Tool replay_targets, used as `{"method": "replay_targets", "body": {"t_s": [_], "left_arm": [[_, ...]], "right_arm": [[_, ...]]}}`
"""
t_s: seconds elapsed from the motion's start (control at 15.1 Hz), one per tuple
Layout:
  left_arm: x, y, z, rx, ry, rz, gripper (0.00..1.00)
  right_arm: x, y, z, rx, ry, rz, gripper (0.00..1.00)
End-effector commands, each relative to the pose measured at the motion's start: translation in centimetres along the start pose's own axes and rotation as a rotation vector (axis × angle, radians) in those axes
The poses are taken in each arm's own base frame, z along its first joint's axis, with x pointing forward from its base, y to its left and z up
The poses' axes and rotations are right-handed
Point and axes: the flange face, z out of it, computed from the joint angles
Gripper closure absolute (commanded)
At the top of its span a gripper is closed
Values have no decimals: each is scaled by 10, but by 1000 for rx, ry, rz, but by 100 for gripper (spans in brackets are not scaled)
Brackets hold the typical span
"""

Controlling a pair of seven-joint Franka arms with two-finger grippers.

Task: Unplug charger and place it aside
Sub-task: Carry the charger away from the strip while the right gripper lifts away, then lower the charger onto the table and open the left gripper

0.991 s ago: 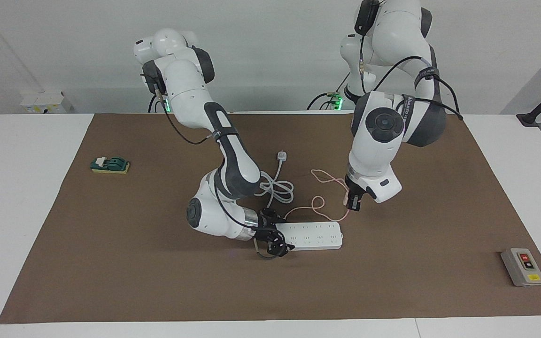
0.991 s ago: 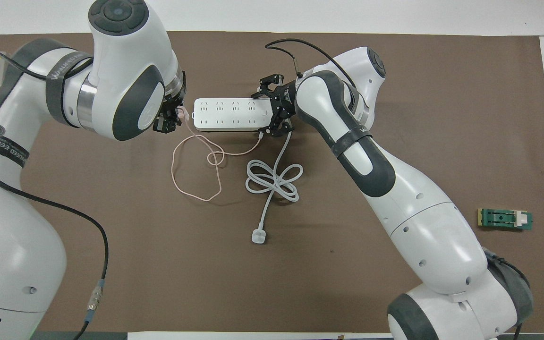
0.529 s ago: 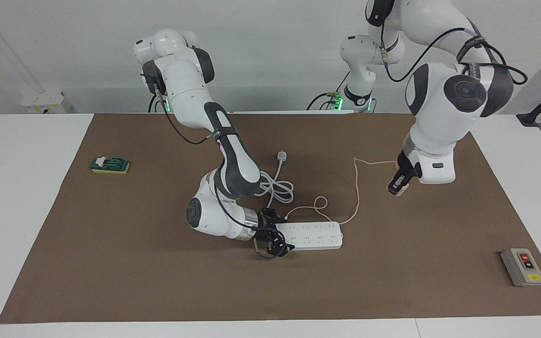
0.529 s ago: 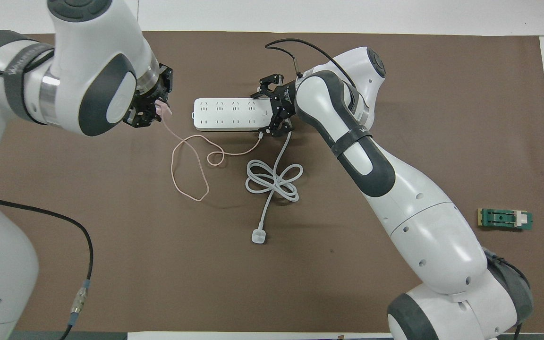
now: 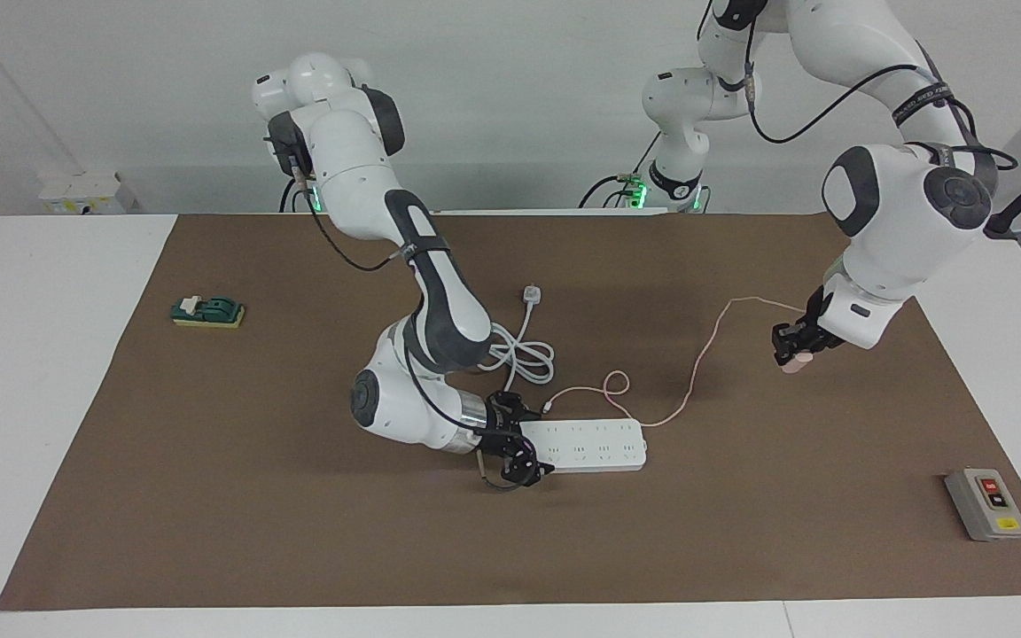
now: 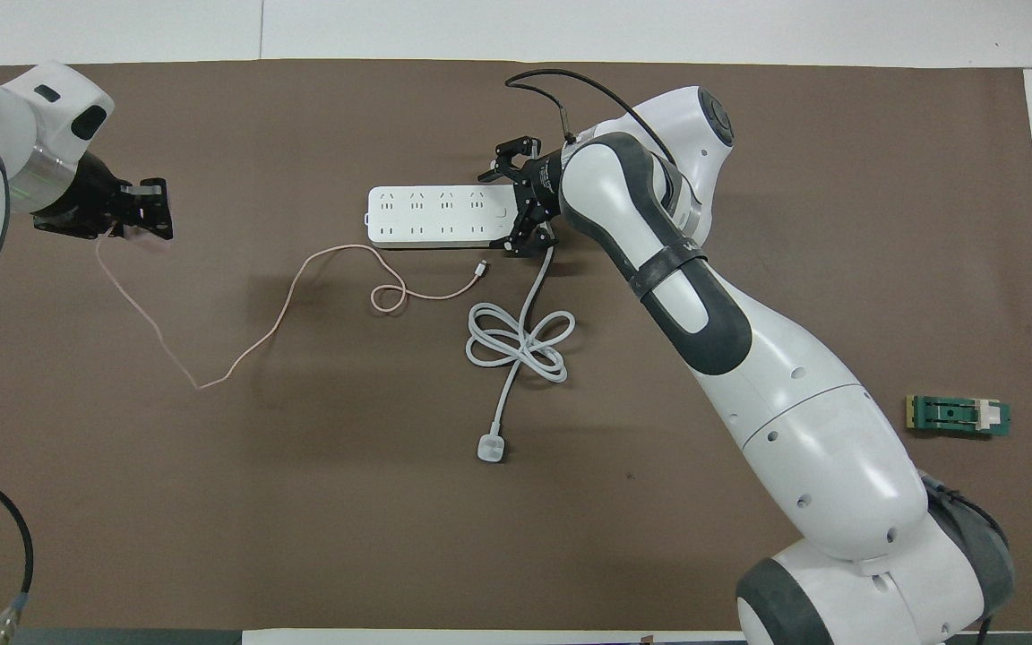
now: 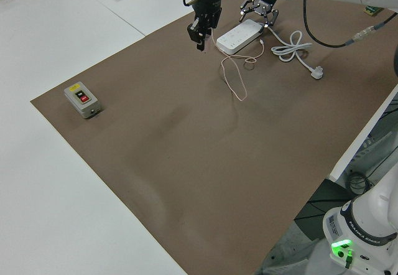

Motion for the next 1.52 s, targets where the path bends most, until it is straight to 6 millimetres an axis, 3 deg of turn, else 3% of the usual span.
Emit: {"method": "replay_targets", "body": {"t_s": [0.0, 0.13, 0.2, 0.33, 0.4, 0.66, 0.73, 0.86, 1.06, 1.19, 1.32, 1.45], "left_arm": [[-34, -15, 4, -40, -7, 45, 100], [-42, -21, 16, -77, -52, 79, 100], [-51, -38, 17, -103, -48, 77, 100], [-70, -54, 27, -189, -10, 80, 100], [-79, -67, 40, -199, 6, 84, 100], [-89, -77, 76, -230, 31, 110, 100], [-95, -81, 90, -221, 45, 111, 93], [-105, -85, 110, -241, 57, 88, 65], [-109, -87, 119, -260, 59, 93, 40], [-113, -97, 129, -245, 78, 100, 30], [-113, -105, 134, -232, 97, 124, 3], [-112, -111, 128, -235, 105, 138, 0]], "right_arm": [[-17, -27, -66, 162, 19, 15, 0], [-23, -22, -67, 154, 20, 18, 0], [-26, -22, -72, 155, 17, 17, 0], [-36, -20, -85, 136, 5, 8, 0], [-37, -21, -93, 137, 7, 8, 0], [-51, -17, -127, 121, 65, -13, 0], [-55, -14, -134, 106, 88, -30, 0], [-64, -10, -152, 79, 146, -71, 0], [-70, -1, -189, 29, 272, -149, 0], [-73, 6, -212, -20, 320, -243, 0], [-72, 14, -241, -71, 343, -347, 0], [-66, 22, -273, -109, 365, -434, 0]]}}
